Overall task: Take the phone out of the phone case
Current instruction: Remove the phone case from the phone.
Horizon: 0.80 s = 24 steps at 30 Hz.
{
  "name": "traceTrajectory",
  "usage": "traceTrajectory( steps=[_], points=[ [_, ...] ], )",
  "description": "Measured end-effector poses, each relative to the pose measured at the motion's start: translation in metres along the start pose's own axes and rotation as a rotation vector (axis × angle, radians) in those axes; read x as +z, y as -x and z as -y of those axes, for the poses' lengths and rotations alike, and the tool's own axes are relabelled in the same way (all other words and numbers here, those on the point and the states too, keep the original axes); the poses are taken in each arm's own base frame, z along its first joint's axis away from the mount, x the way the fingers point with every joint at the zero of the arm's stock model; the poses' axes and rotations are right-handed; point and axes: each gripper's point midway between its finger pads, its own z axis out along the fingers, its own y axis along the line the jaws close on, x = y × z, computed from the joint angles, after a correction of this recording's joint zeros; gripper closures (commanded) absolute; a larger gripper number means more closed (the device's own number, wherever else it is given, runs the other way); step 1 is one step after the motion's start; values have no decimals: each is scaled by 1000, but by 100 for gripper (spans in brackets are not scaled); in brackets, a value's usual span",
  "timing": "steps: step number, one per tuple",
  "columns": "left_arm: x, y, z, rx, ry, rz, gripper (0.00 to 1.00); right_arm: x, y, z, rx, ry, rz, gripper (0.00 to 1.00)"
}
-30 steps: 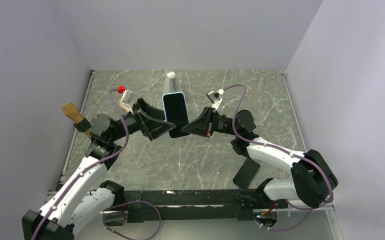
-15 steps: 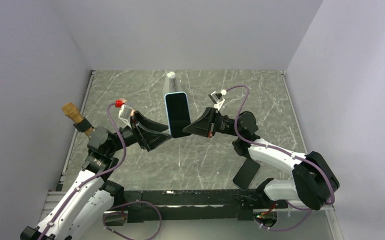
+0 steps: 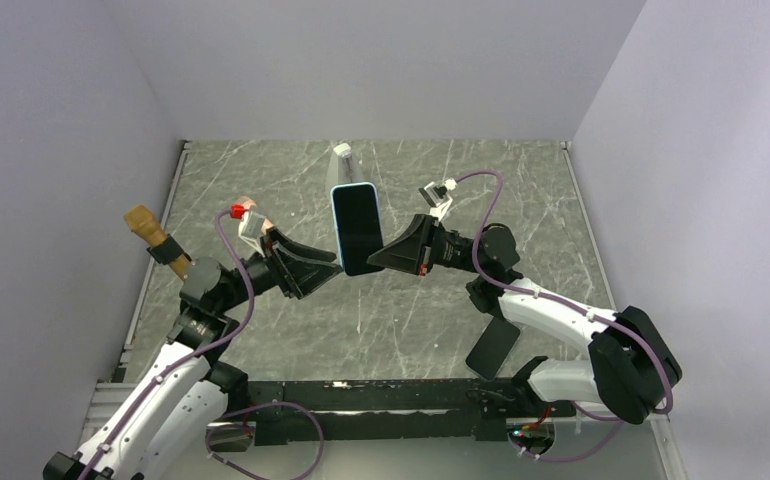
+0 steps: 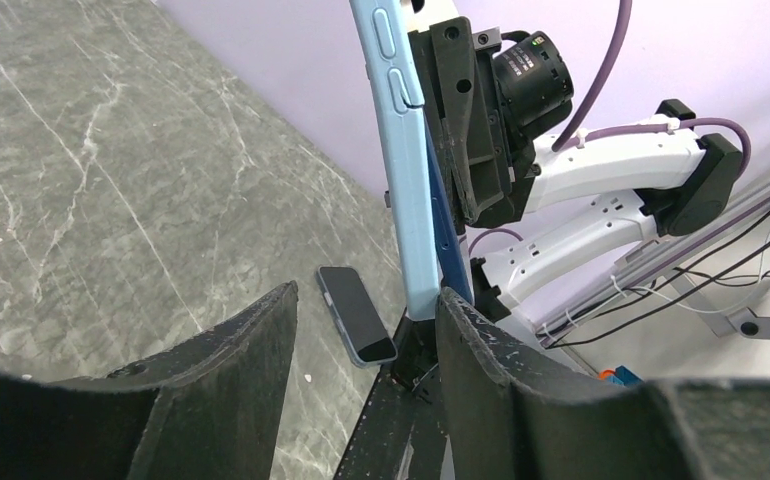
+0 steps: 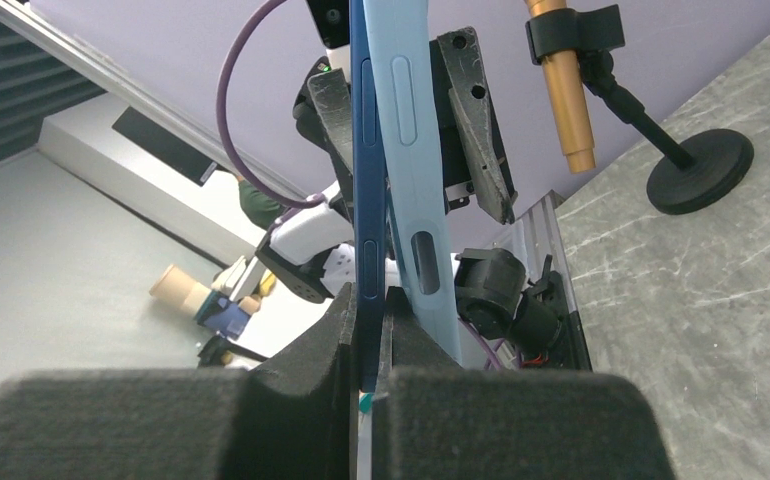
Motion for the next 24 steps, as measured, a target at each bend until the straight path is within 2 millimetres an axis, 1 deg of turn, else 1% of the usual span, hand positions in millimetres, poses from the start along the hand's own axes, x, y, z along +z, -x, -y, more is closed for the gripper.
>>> traceTrajectory(
  steps=[6, 10, 13, 24],
  points=[
    [2, -2, -4, -14, 7, -9, 46, 0, 0, 0, 3, 0, 0, 100],
    [4, -3, -5, -21, 4, -14, 41, 0, 0, 0, 2, 0, 0, 100],
    [6, -5, -7, -33, 3, -28, 41, 0, 0, 0, 1, 1, 1, 100],
    [15, 0, -7, -43, -3, -62, 51, 2, 0, 3, -1, 4, 4, 100]
  ],
)
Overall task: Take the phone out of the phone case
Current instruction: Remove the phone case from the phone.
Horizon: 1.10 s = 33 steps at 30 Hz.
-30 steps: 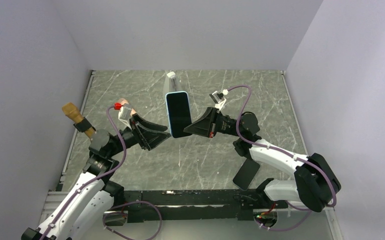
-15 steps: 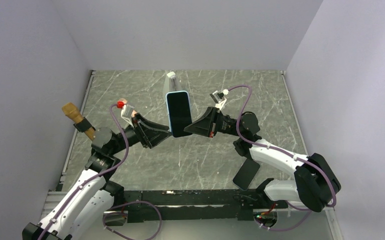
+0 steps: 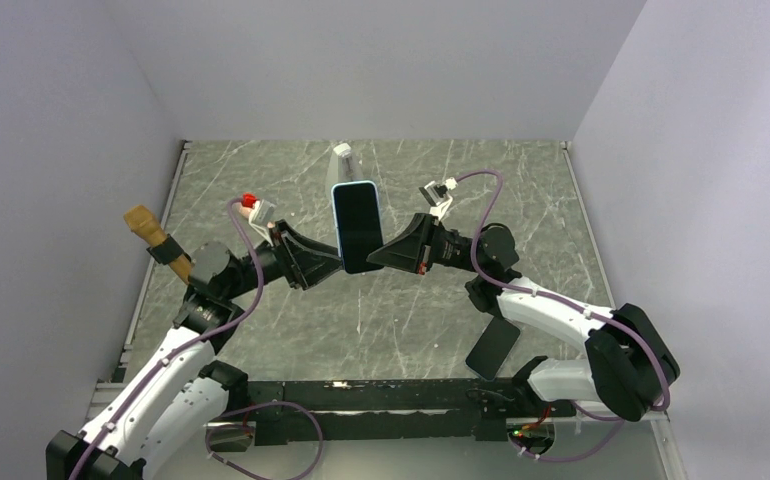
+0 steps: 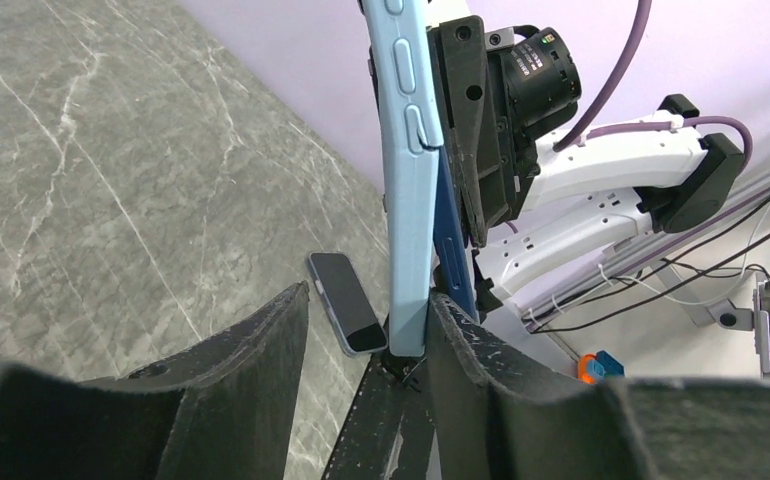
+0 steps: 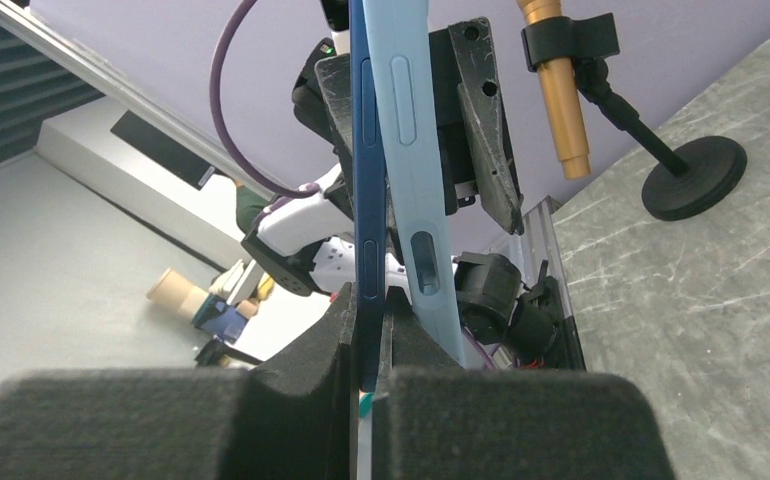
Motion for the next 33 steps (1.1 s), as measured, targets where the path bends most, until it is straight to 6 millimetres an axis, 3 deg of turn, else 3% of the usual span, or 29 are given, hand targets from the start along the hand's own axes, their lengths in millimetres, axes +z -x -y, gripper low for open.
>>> traceTrajectory(
  steps=[10, 14, 18, 22, 27, 33],
  points=[
    [8, 4, -1, -10, -8, -23, 61, 1, 2, 2, 0, -7, 15, 100],
    [10, 4, 0, -15, -18, -34, 74, 1, 2, 4, 5, -16, 14, 100],
    [11, 6, 1, -14, -20, -40, 100, 1, 3, 8, 11, -24, 19, 100],
    [13, 9, -4, -20, 25, -54, 100, 2, 6, 10, 8, -31, 35, 100],
    [7, 15, -25, -43, 227, -47, 100, 2, 5, 20, 17, -71, 41, 100],
    [-34, 34, -72, -24, 625, 55, 100, -8, -7, 40, 15, -200, 15, 100]
  ],
)
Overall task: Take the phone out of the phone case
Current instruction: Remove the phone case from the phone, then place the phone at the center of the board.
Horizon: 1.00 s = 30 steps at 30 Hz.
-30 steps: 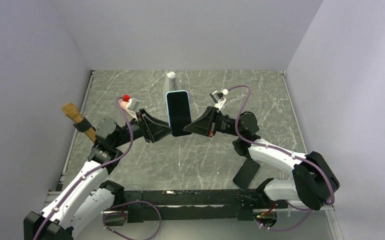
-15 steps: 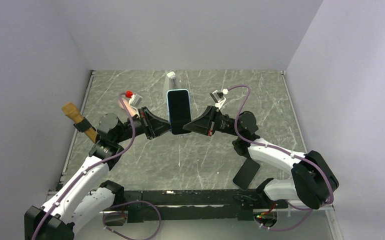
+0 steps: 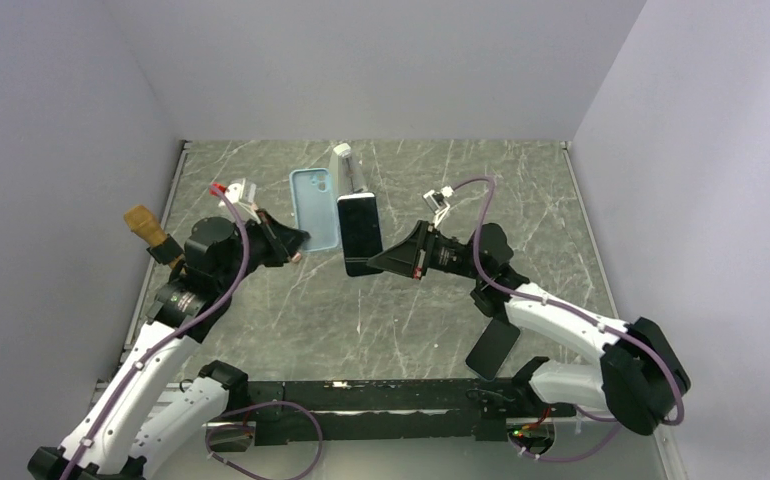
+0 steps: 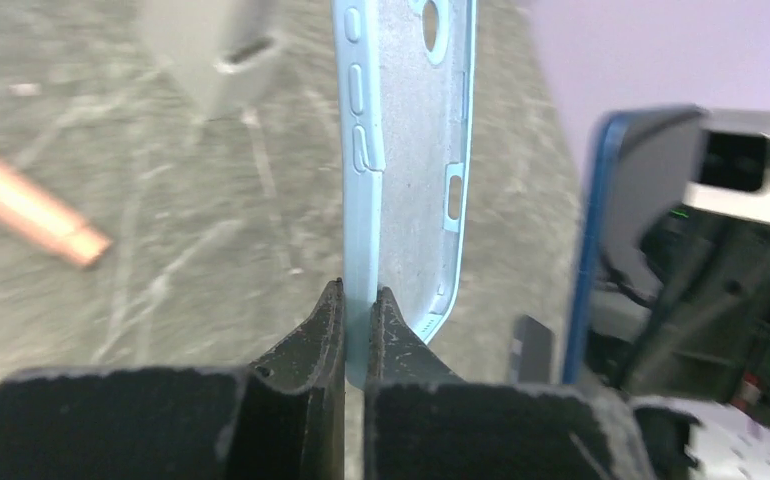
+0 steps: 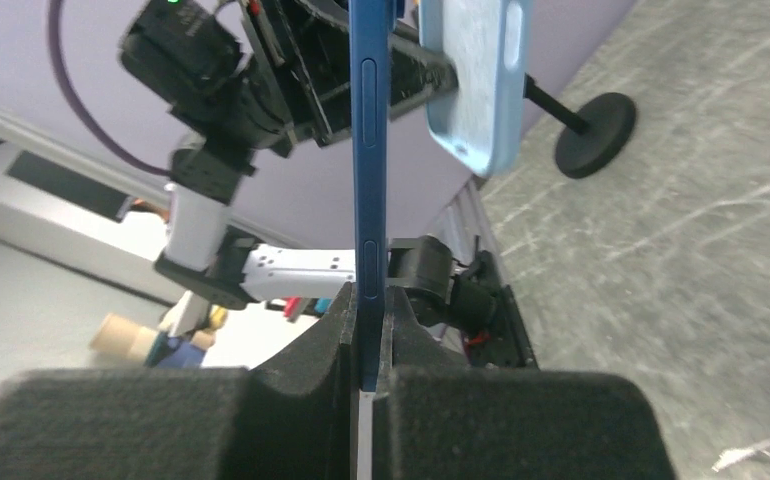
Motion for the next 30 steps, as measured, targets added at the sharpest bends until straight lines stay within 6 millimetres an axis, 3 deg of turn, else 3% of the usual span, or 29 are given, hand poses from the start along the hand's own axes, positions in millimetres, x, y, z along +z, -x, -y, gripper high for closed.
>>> traceTrajectory(
  steps=[6, 13, 19, 22, 30],
  points=[
    [-20, 12, -40, 32, 248, 55, 100, -17, 3, 16, -78, -170, 48, 100],
    [-35, 19, -51, 82, 327, 78, 100, -52, -6, 64, -82, -440, 110, 100],
    [-39, 21, -52, 100, 337, 89, 100, -86, -47, 112, 34, -603, 83, 100],
    [-39, 21, -52, 100, 336, 87, 100, -93, -70, 126, 103, -640, 57, 100],
    [-38, 19, -52, 98, 330, 82, 100, -63, -141, 125, 264, -578, -60, 100]
  ],
)
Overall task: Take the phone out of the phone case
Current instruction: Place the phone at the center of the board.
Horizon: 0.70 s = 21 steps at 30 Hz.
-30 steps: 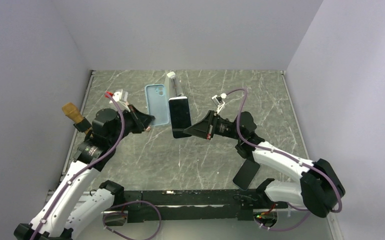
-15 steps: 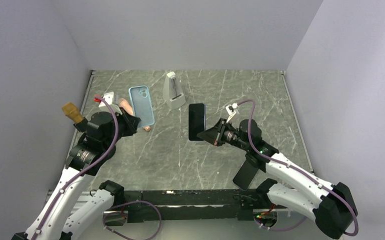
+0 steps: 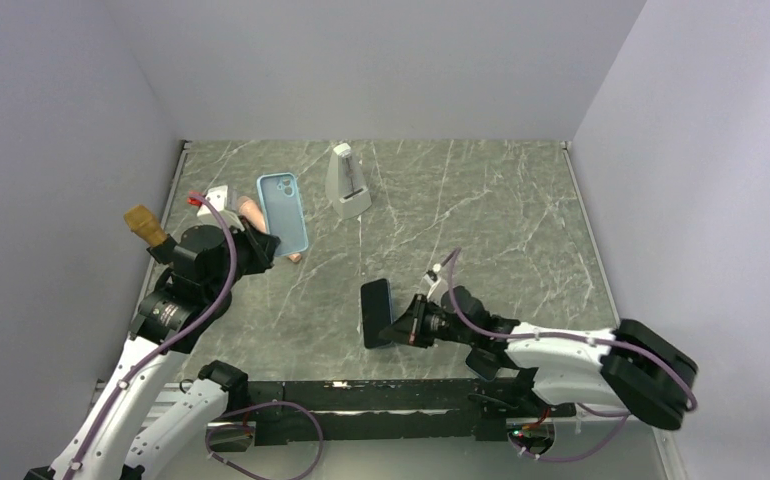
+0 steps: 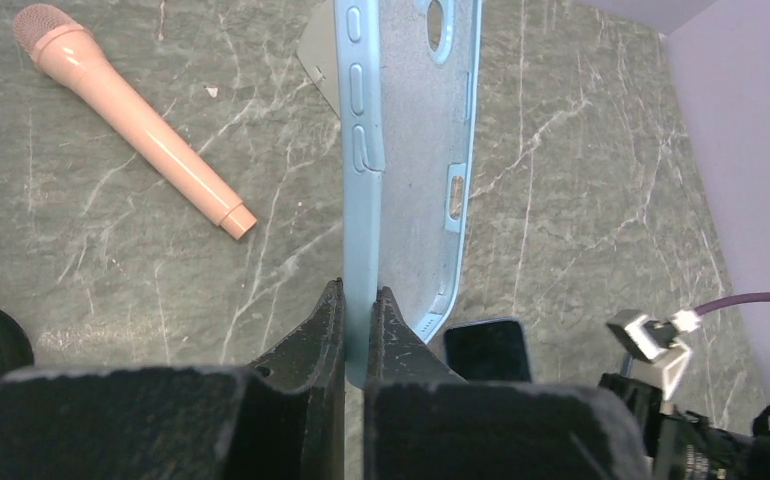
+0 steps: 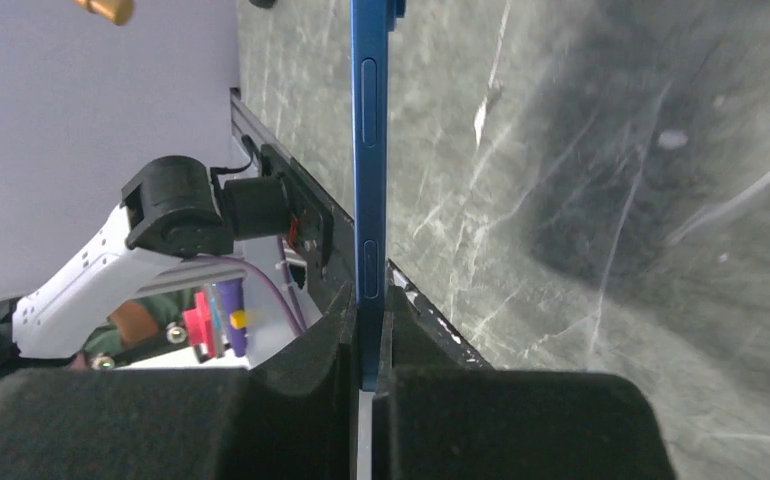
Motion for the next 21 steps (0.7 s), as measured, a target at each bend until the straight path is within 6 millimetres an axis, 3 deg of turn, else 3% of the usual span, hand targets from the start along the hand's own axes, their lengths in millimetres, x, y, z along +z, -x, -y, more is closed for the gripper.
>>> traceTrajectory(
  steps=[5, 11, 21],
  points=[
    [-1, -4, 0, -3, -7, -8, 100, 21, -30, 13, 109, -23, -39, 100],
    [-5, -3, 0, -4, -16, 1, 100, 37, -55, 1, 187, 20, -40, 100],
    [-12, -4, 6, -9, -54, 3, 100, 41, -66, 9, 291, 15, -10, 100]
  ],
)
